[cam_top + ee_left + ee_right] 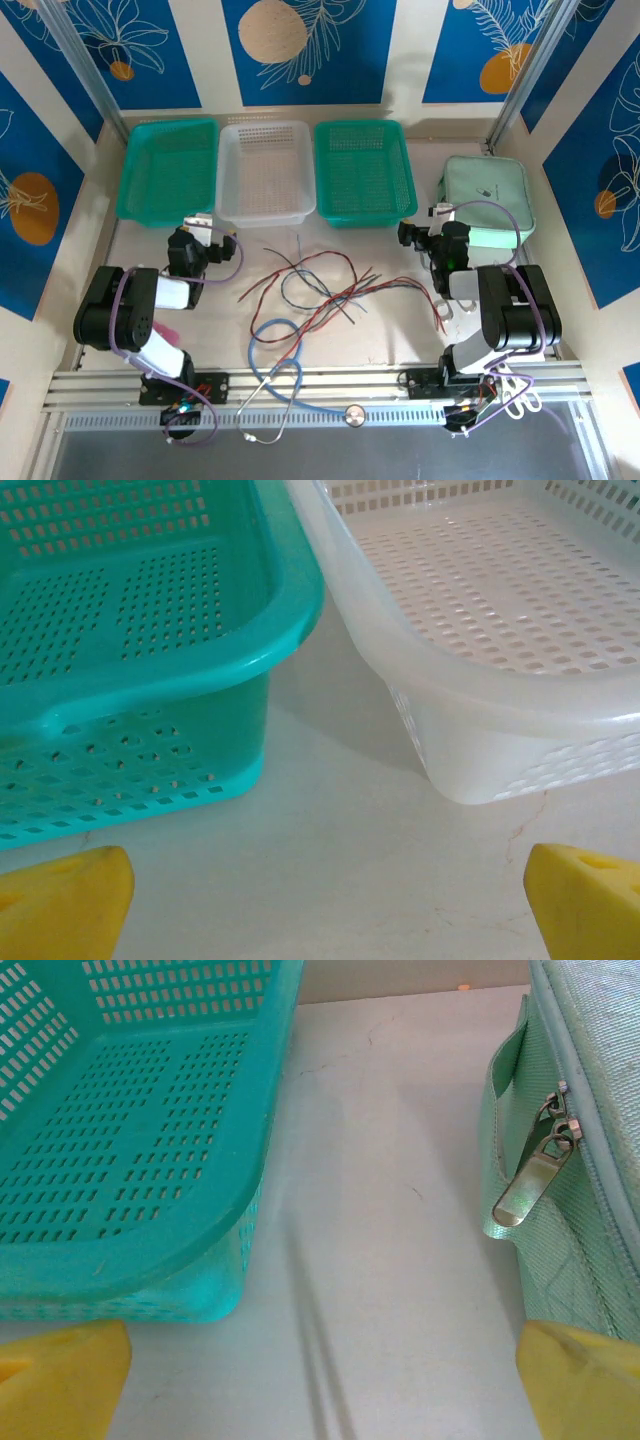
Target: Untangle the cables
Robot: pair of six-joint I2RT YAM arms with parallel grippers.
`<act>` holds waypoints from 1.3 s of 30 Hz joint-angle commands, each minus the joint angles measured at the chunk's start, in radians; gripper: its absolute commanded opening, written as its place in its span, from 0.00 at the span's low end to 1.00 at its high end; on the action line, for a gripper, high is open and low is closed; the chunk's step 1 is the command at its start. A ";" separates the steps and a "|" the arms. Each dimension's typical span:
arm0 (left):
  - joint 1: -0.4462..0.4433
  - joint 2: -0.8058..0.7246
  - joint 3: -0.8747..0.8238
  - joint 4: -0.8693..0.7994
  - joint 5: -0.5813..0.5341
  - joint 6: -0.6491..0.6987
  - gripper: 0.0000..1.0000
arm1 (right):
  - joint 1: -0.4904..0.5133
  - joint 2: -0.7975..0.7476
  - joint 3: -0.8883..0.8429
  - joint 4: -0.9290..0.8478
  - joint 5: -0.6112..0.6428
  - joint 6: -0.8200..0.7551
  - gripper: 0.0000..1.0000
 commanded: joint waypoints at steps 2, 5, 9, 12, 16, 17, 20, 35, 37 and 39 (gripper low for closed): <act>-0.004 -0.006 0.014 0.012 0.020 0.010 1.00 | 0.001 0.000 0.014 0.009 -0.010 0.005 0.99; -0.004 -0.007 0.013 0.012 0.021 0.010 1.00 | 0.002 0.000 0.013 0.009 -0.009 0.004 0.99; -0.004 -0.006 0.015 0.009 0.013 0.008 1.00 | 0.001 0.000 0.014 0.009 -0.009 0.004 0.99; -0.004 -0.006 0.018 0.003 -0.078 -0.025 1.00 | 0.001 0.000 0.013 0.009 -0.010 0.004 0.99; -0.004 -0.005 0.015 0.012 -0.101 -0.032 1.00 | 0.001 0.000 0.014 0.010 -0.010 0.004 0.99; -0.004 -0.005 0.015 0.012 -0.101 -0.033 0.99 | 0.001 0.000 0.014 0.010 -0.009 0.004 0.99; -0.003 -0.005 0.011 0.020 -0.100 -0.033 1.00 | 0.000 0.000 0.014 0.008 -0.010 0.005 0.99; -0.006 0.018 -0.150 0.353 -0.138 -0.040 0.99 | 0.049 -0.074 -0.061 0.092 0.084 -0.021 0.99; -0.011 0.036 -0.203 0.467 -0.152 -0.044 0.99 | 0.078 -0.134 -0.085 0.083 0.126 -0.042 0.99; -0.013 -0.017 -0.212 0.451 -0.176 -0.046 0.99 | 0.097 -0.216 -0.076 -0.026 0.153 -0.043 0.99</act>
